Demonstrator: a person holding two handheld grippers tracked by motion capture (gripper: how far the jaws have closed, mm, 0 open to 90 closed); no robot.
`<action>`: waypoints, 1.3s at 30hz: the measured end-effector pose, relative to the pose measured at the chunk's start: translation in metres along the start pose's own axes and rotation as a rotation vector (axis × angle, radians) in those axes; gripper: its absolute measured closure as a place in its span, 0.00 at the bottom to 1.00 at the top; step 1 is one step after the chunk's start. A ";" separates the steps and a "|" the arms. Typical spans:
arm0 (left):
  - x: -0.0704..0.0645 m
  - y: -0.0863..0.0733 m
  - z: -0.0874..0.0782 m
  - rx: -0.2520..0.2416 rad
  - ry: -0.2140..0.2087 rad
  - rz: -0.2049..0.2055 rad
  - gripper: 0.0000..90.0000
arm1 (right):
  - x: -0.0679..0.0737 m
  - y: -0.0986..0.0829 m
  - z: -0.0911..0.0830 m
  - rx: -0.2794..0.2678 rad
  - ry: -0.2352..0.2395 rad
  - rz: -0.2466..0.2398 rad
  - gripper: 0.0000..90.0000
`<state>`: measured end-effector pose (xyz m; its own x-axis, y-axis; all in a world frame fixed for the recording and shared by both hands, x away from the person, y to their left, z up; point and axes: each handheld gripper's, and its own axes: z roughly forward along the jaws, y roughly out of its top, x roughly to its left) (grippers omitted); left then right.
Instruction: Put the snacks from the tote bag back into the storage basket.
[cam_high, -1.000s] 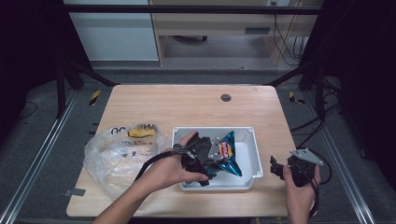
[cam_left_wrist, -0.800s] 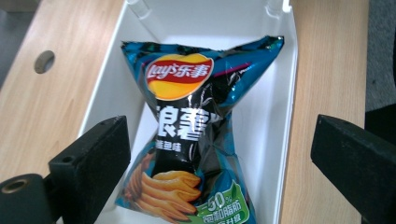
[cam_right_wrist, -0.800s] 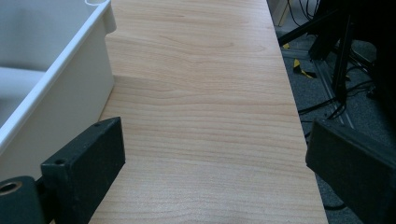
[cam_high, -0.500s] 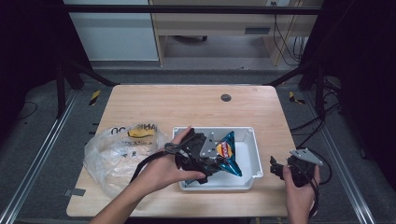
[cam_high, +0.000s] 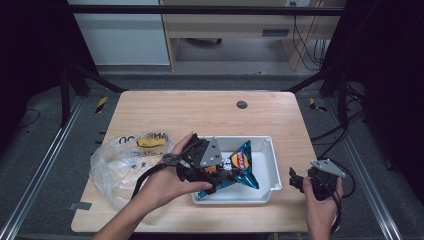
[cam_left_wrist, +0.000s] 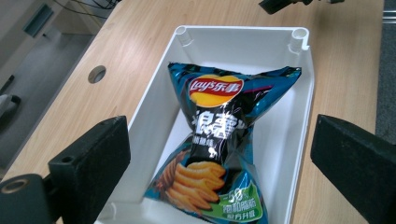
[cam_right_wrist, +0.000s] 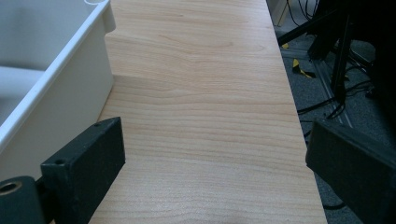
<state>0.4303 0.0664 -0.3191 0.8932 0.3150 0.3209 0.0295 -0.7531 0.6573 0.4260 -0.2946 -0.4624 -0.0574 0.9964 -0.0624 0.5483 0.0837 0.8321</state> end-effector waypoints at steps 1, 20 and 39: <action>0.001 -0.002 -0.002 -0.003 0.006 -0.005 0.05 | 0.000 0.000 0.000 0.000 0.000 0.000 0.06; 0.011 -0.042 -0.033 -0.055 0.091 -0.086 0.04 | 0.001 0.000 -0.001 0.003 0.000 0.001 0.06; 0.016 -0.099 -0.038 -0.041 0.122 -0.164 0.04 | 0.002 -0.001 -0.001 0.005 -0.005 -0.001 0.06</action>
<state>0.4244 0.1676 -0.3531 0.8167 0.5013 0.2859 0.1499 -0.6627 0.7338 0.4246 -0.2930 -0.4624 -0.0534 0.9964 -0.0660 0.5523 0.0845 0.8294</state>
